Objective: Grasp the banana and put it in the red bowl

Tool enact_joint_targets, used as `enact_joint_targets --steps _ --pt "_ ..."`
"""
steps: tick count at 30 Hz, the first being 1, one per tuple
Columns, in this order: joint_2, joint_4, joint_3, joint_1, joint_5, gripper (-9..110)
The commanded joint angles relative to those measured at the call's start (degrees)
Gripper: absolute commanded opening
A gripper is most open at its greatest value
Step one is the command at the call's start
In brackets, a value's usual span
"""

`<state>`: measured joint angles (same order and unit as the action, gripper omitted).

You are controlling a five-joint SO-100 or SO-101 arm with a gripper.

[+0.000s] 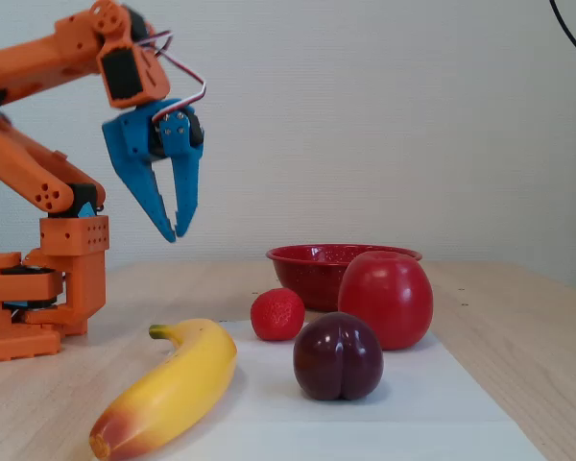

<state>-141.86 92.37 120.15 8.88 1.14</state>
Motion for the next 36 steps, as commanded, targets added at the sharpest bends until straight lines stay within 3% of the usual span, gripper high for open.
enact_joint_targets --steps 1,8,17,28,36 --pt "4.83 4.31 -10.46 2.37 -1.76 1" --pt "18.54 13.45 -25.22 7.47 -7.03 2" --pt "30.32 15.12 -37.00 16.52 -20.30 0" --pt "37.88 14.50 -36.04 26.19 -32.78 1" --pt "40.61 7.38 -31.03 29.79 -39.90 3"
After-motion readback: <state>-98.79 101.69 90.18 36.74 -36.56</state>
